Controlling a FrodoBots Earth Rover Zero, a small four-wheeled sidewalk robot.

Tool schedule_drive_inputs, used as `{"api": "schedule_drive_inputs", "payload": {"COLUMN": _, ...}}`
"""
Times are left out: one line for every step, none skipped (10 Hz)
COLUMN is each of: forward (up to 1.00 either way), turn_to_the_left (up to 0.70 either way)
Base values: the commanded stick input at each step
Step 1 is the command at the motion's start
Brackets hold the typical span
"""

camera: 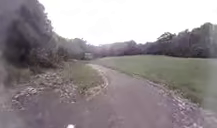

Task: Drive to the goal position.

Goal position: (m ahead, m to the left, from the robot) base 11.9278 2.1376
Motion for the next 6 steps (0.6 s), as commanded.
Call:
{"api": "schedule_drive_inputs", "payload": {"forward": 0.85, "turn_to_the_left": -0.34}}
{"api": "schedule_drive_inputs", "payload": {"forward": 0.85, "turn_to_the_left": -0.34}}
{"api": "schedule_drive_inputs", "payload": {"forward": 0.85, "turn_to_the_left": -0.34}}
{"api": "schedule_drive_inputs", "payload": {"forward": 0.85, "turn_to_the_left": -0.34}}
{"api": "schedule_drive_inputs", "payload": {"forward": 0.85, "turn_to_the_left": 0.0}}
{"api": "schedule_drive_inputs", "payload": {"forward": 0.85, "turn_to_the_left": 0.0}}
